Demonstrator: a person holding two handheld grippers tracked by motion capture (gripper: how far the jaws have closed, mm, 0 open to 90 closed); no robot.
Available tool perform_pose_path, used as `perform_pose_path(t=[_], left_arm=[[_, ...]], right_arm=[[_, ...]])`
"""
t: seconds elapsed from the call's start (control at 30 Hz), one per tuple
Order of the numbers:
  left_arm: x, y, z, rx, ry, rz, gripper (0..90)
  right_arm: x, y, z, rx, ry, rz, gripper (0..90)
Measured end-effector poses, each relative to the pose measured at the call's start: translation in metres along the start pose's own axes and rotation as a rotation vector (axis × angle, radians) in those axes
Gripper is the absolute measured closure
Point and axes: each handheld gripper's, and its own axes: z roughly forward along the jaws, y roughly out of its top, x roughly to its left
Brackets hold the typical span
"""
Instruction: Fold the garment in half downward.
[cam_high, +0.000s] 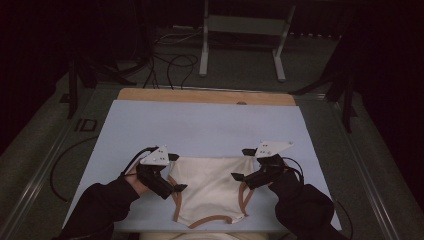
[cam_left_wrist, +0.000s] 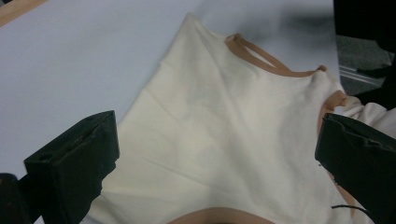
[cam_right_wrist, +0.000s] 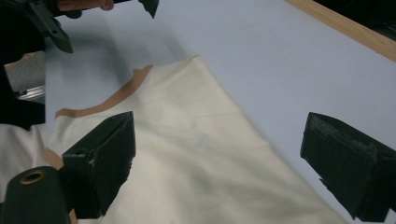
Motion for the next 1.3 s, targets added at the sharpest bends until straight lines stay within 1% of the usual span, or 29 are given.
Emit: perform_pose_path(t=[0.03, 0.13, 0.2, 0.3, 0.37, 0.43, 0.47, 0.5, 0.57, 0.63, 0.7, 0.8, 0.87, 0.9, 0.93, 0.97, 1.0, 1.03, 1.07, 1.1, 1.13, 1.2, 1.23, 1.27, 1.3], left_arm=[[0.001, 0.000, 0.000, -0.003, -0.002, -0.007, 0.6], [0.006, 0.001, 0.001, 0.005, 0.015, -0.009, 0.6], [0.010, 0.002, 0.003, -0.003, 0.019, -0.023, 0.5], [0.015, 0.002, 0.006, -0.003, 0.026, -0.031, 0.5], [0.019, 0.002, 0.008, 0.000, 0.038, -0.038, 0.6], [0.022, 0.002, 0.011, 0.006, 0.056, -0.041, 0.6], [0.024, 0.001, 0.013, 0.006, 0.056, -0.049, 0.5], [0.026, 0.001, 0.014, 0.016, 0.061, -0.059, 0.6], [0.028, -0.002, 0.019, 0.032, 0.094, -0.066, 0.6], [0.031, -0.006, 0.022, 0.035, 0.107, -0.093, 0.5], [0.037, -0.010, 0.024, 0.036, 0.104, -0.133, 0.5], [0.045, -0.015, 0.025, 0.035, 0.107, -0.170, 0.5], [0.049, -0.018, 0.026, 0.040, 0.132, -0.179, 0.7], [0.052, -0.019, 0.027, 0.050, 0.134, -0.185, 1.3], [0.054, -0.020, 0.028, 0.050, 0.135, -0.195, 1.4], [0.054, -0.020, 0.028, 0.050, 0.135, -0.195, 2.7], [0.057, -0.022, 0.030, 0.061, 0.129, -0.202, 2.7], [0.058, -0.023, 0.031, 0.068, 0.137, -0.200, 6.3], [0.060, -0.025, 0.033, 0.074, 0.135, -0.209, 6.5], [0.062, -0.027, 0.034, 0.082, 0.126, -0.226, 8.6], [0.063, -0.029, 0.036, 0.088, 0.132, -0.238, 11.3], [0.065, -0.032, 0.040, 0.109, 0.129, -0.248, 15.8], [0.066, -0.034, 0.042, 0.119, 0.143, -0.258, 16.2], [0.068, -0.036, 0.043, 0.126, 0.146, -0.261, 19.6], [0.069, -0.038, 0.044, 0.122, 0.146, -0.265, 22.6]], right_arm=[[-0.002, 0.001, 0.000, -0.004, -0.008, 0.003, 10.5], [-0.007, 0.002, 0.001, -0.004, -0.022, 0.012, 10.5], [-0.012, 0.002, 0.001, -0.003, -0.034, 0.025, 10.5], [-0.017, 0.002, 0.003, 0.003, -0.053, 0.034, 10.5], [-0.021, 0.001, 0.005, 0.007, -0.066, 0.041, 10.5], [-0.026, 0.001, 0.007, 0.011, -0.078, 0.061, 10.5], [-0.028, 0.000, 0.008, 0.015, -0.084, 0.068, 10.4], [-0.030, 0.000, 0.009, 0.015, -0.090, 0.076, 10.3], [-0.034, -0.002, 0.012, 0.008, -0.090, 0.091, 10.3], [-0.037, -0.004, 0.014, 0.010, -0.100, 0.105, 10.3], [-0.040, -0.006, 0.016, 0.014, -0.104, 0.116, 10.3], [-0.046, -0.011, 0.019, 0.017, -0.117, 0.140, 10.2], [-0.049, -0.014, 0.021, 0.031, -0.140, 0.148, 9.7], [-0.050, -0.015, 0.022, 0.042, -0.150, 0.148, 9.7], [-0.052, -0.016, 0.024, 0.049, -0.160, 0.151, 9.7], [-0.052, -0.016, 0.024, 0.049, -0.160, 0.151, 9.7], [-0.054, -0.018, 0.025, 0.050, -0.156, 0.167, 9.7], [-0.057, -0.021, 0.028, 0.052, -0.148, 0.190, 9.6], [-0.058, -0.023, 0.029, 0.056, -0.148, 0.194, 9.6], [-0.060, -0.025, 0.031, 0.064, -0.151, 0.202, 9.6], [-0.062, -0.027, 0.033, 0.071, -0.154, 0.212, 9.6], [-0.065, -0.032, 0.037, 0.081, -0.152, 0.236, 9.6], [-0.066, -0.035, 0.040, 0.094, -0.161, 0.236, 9.6], [-0.067, -0.038, 0.042, 0.105, -0.166, 0.242, 9.8], [-0.068, -0.041, 0.044, 0.114, -0.165, 0.248, 11.2]])
